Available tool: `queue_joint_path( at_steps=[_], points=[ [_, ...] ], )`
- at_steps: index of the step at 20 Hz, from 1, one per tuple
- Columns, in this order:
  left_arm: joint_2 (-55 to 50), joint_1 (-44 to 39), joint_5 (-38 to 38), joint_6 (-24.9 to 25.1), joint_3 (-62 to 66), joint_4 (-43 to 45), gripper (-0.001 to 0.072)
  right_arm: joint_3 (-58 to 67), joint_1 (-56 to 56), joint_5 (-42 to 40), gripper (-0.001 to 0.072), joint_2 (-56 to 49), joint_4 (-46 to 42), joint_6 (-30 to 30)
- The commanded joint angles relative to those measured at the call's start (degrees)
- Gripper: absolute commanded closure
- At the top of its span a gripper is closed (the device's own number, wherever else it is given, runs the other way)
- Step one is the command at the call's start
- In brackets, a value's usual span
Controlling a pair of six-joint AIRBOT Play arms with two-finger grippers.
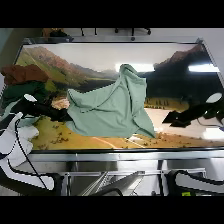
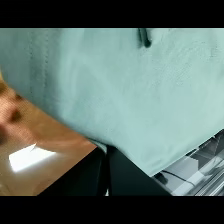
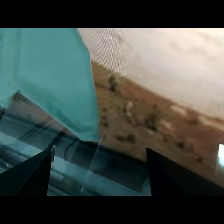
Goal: Fold the shirts.
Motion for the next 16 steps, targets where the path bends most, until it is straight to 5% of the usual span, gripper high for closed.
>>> queue_joint_path(
  at_steps=[1, 10, 12, 13, 16],
  points=[
    [-0.22, 0.76, -0.59, 0.07, 0.52, -0.24, 0.0694, -9.07, 1.95, -3.34, 0.0065, 0.22, -0.66, -3.04],
    [-0.22, 1.60, -1.84, 0.02, 0.52, -0.24, 0.0695, -12.28, 13.97, -19.54, 0.0088, -4.72, 2.19, -3.45],
    [-0.22, 1.57, -2.25, 0.04, 0.52, -0.24, 0.0695, -11.69, 13.99, -19.85, 0.0469, -4.70, 2.19, -3.85],
    [-0.20, 1.57, -2.32, 0.02, 0.52, -0.28, 0.0695, -11.26, 13.99, -19.65, 0.0586, -4.57, 2.21, -4.37],
    [2.21, 1.57, -3.23, -0.85, 0.55, -0.50, 0.0696, -7.10, 13.99, -16.68, 0.0687, -3.15, 3.63, -4.83]
  ],
)
